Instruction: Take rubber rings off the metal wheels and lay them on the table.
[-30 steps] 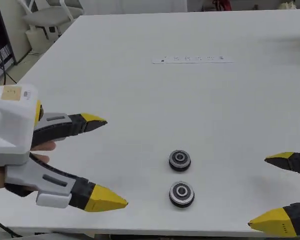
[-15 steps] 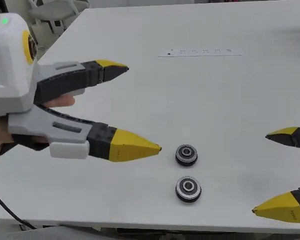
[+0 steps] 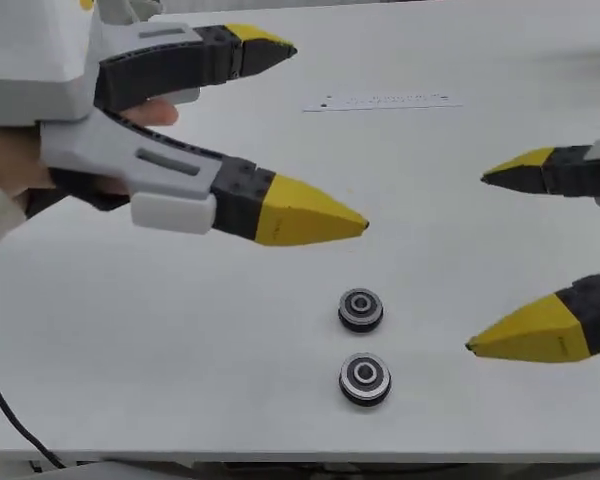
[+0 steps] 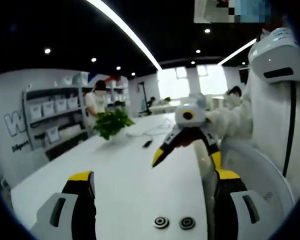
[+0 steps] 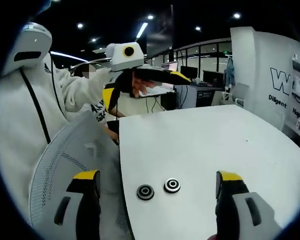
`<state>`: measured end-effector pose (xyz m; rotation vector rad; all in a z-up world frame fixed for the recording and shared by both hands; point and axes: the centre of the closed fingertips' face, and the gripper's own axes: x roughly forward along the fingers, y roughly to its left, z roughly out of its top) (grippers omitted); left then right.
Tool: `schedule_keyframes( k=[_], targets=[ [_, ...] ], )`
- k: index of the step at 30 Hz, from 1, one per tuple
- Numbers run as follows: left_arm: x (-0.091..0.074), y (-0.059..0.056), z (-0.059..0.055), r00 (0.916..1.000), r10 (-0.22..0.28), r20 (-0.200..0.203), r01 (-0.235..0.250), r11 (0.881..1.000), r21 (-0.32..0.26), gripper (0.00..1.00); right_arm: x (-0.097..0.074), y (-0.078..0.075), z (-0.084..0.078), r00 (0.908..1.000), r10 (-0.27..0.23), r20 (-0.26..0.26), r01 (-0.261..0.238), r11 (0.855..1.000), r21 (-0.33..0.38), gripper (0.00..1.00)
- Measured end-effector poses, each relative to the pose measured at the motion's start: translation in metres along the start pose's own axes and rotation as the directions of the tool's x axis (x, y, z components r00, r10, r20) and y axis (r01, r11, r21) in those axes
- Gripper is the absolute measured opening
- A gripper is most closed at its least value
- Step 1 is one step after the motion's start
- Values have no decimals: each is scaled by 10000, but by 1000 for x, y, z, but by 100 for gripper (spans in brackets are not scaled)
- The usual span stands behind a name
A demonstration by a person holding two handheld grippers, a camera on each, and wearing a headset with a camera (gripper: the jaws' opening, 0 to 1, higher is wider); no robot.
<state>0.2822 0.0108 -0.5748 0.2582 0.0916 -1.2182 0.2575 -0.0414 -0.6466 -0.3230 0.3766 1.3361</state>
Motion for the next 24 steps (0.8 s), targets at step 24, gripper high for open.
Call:
schedule_keyframes(
  k=[24],
  targets=[
    [33, -21, -103, 9975, -386, -597, 265, 9811, -1916, 87, 61, 10, -51, 9899, 1323, 510, -1377, 9827, 1235, 66]
  ],
)
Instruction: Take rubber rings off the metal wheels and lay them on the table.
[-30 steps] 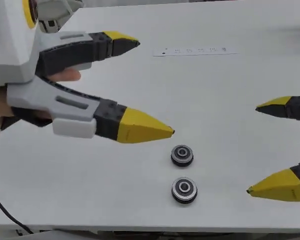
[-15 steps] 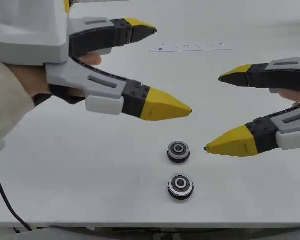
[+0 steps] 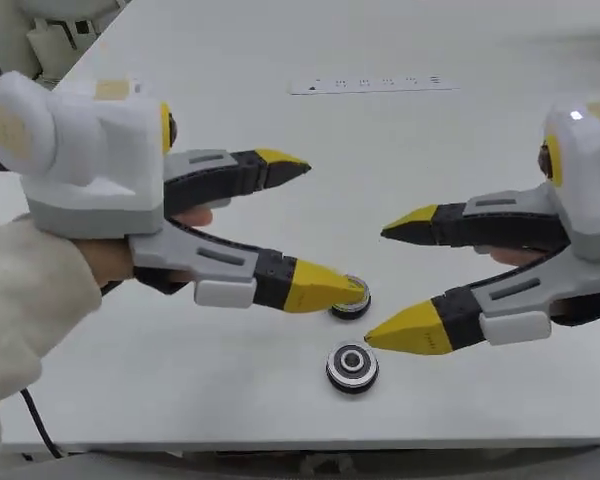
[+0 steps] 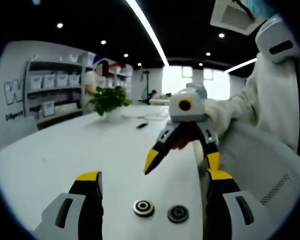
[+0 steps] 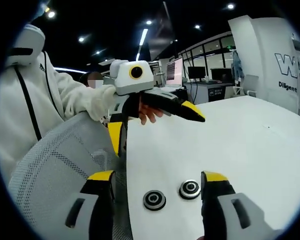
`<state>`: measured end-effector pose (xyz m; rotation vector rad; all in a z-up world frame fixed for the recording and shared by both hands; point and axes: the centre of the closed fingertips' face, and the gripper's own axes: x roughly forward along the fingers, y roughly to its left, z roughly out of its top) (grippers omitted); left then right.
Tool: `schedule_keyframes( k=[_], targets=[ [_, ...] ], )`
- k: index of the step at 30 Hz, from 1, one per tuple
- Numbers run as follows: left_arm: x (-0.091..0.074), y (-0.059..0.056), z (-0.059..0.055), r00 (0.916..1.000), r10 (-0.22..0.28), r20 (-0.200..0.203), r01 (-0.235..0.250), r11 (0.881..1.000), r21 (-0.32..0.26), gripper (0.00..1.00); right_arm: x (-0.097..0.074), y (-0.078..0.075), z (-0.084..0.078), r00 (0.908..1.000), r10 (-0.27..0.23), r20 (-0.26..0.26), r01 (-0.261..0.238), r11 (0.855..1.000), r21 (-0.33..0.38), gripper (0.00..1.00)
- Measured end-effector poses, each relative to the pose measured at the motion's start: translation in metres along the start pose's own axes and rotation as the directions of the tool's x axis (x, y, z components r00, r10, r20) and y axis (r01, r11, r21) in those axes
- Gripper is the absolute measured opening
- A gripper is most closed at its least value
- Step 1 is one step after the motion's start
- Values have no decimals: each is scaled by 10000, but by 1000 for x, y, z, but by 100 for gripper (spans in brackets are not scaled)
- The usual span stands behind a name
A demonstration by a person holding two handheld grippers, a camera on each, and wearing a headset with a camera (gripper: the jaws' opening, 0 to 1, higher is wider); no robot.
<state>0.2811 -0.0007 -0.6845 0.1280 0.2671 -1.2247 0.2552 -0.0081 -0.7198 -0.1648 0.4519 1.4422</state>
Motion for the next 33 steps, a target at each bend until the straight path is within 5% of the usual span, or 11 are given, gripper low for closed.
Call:
schedule_keyframes(
  k=[12, 33],
  targets=[
    [3, -15, -39, 9951, -235, -962, 241, 9997, 45, 79, 16, 13, -37, 9941, 505, -963, -515, 9986, -76, 52],
    [16, -34, -70, 9836, -960, -1526, 958, 9954, -85, 44, 21, 9, -70, 9807, 482, -1895, -534, 9983, -223, 35]
  ],
)
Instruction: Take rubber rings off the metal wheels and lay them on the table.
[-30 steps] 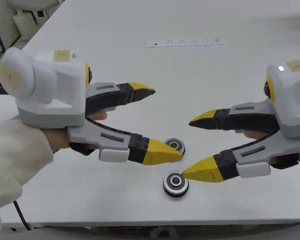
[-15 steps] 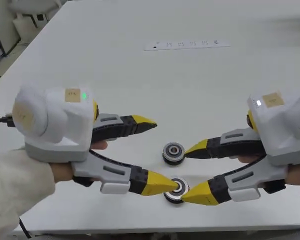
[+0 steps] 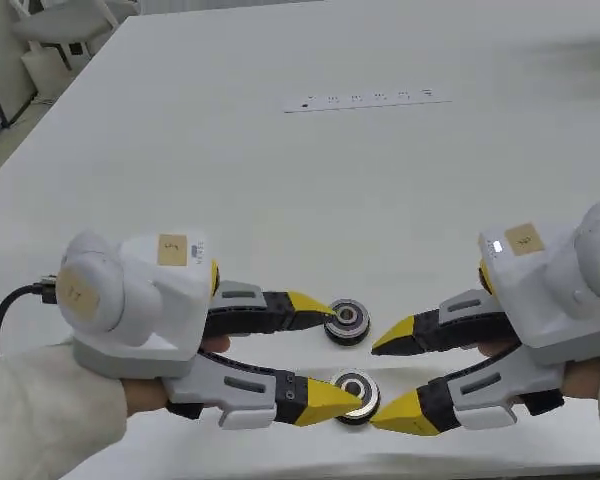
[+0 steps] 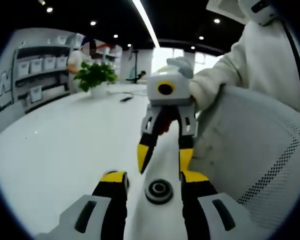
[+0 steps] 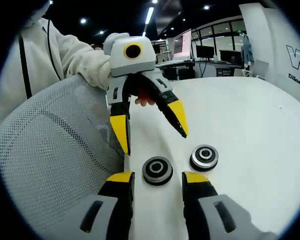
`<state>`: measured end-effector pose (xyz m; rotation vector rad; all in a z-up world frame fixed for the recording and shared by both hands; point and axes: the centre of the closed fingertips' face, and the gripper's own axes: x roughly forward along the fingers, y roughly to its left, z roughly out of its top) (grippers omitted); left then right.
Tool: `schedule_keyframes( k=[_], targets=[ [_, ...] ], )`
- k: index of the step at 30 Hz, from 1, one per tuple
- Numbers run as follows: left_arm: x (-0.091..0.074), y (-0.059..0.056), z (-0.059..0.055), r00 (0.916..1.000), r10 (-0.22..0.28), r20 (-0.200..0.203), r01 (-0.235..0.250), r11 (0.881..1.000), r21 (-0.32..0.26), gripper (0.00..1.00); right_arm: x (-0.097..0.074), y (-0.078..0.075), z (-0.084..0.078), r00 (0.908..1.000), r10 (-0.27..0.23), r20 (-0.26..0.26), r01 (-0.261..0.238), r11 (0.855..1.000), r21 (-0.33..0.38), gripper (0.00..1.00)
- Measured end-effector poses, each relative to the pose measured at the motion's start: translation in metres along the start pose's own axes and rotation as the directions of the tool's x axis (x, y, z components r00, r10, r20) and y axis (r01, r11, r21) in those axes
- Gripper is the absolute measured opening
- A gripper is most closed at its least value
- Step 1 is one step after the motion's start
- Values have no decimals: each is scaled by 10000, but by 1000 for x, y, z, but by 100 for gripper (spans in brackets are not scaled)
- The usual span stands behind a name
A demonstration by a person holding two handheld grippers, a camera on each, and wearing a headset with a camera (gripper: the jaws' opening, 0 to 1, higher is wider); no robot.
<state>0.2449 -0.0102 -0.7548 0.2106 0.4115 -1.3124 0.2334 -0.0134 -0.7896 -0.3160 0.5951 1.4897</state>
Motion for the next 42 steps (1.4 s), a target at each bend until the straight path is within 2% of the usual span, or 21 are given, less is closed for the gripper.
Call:
schedule_keyframes(
  k=[2, 5, 9, 19, 22, 31, 36, 42],
  targets=[
    [2, 0, -1, 10000, 26, 38, -26, 10000, 45, 41, 1, 0, 0, 10000, -17, -32, 17, 10000, -14, 33],
    [6, -1, -10, 9996, -43, -262, 44, 10000, 48, 38, 2, -1, -4, 9998, -16, -174, 15, 10000, -58, 31],
    [9, -4, -16, 9989, -161, -443, 162, 9999, 19, 32, 3, -2, -6, 9997, -57, -227, 56, 10000, -52, 28],
    [18, -14, -25, 9944, -391, -981, 434, 9981, 426, 22, 5, -1, -11, 9988, -12, -487, 7, 9999, -102, 23],
    [18, -12, -27, 9942, -308, -1032, 358, 9982, 472, 19, 6, -1, -12, 9986, -10, -532, 4, 9999, -103, 22],
    [17, -10, -36, 9914, -138, -1298, 218, 9980, 600, 16, 6, -1, -13, 9982, -45, -593, 40, 10000, -81, 21],
    [17, -11, -35, 9926, -146, -1205, 257, 9955, 908, 14, 7, -3, -14, 9981, -86, -607, 89, 9999, 47, 20],
    [16, -11, -33, 9935, -86, -1133, 191, 9956, 921, 14, 8, -3, -16, 9974, -96, -714, 96, 10000, -10, 19]
  ],
)
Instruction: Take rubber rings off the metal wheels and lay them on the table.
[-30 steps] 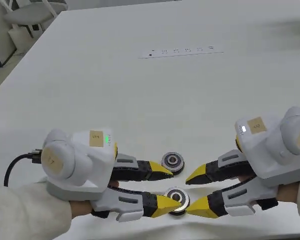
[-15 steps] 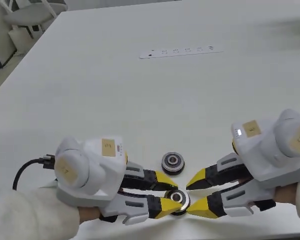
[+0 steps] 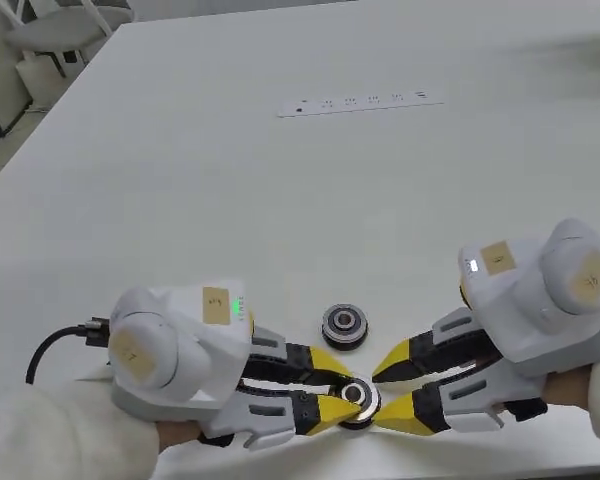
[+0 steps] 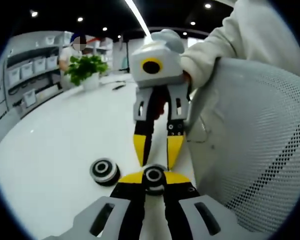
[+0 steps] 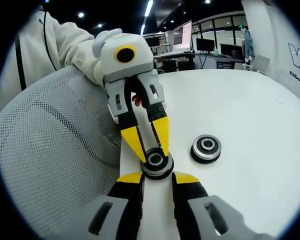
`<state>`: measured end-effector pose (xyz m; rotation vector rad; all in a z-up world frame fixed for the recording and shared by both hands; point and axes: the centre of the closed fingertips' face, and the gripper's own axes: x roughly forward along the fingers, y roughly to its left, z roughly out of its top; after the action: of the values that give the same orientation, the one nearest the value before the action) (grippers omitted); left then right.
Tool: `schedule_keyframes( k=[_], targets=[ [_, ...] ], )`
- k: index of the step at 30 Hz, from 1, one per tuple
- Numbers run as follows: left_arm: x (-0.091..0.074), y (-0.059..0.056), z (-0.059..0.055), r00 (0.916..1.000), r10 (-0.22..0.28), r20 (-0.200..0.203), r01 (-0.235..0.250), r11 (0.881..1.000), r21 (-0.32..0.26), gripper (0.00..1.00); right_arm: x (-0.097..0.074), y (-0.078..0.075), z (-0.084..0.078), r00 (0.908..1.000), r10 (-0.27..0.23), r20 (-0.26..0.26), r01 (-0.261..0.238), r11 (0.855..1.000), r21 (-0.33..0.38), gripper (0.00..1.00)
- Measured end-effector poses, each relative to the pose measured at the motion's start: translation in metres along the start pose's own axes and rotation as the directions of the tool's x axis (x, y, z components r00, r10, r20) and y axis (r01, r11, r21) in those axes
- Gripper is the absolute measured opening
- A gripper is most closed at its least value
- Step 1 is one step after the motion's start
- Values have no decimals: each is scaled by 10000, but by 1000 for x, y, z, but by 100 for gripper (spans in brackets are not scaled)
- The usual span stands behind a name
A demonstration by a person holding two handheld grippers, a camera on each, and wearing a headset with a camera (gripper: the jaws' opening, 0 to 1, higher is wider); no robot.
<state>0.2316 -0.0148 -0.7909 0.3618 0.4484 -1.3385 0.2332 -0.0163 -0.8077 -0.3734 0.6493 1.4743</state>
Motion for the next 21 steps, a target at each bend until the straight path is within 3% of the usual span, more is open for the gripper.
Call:
schedule_keyframes(
  k=[7, 9, 21],
  targets=[
    [2, 2, 1, 9999, 39, 93, -39, 10000, -11, 14, 1, -1, -2, 10000, -21, -89, 20, 9999, -109, 16],
    [2, 3, 1, 9999, 50, 123, -50, 10000, -30, 14, 0, -3, -4, 9994, -197, -294, 180, 9982, -575, 14],
    [6, 6, 2, 9998, 108, 181, -108, 9999, -42, 14, -1, -7, -6, 9985, -338, -436, 325, 9990, -318, 3]
  ],
)
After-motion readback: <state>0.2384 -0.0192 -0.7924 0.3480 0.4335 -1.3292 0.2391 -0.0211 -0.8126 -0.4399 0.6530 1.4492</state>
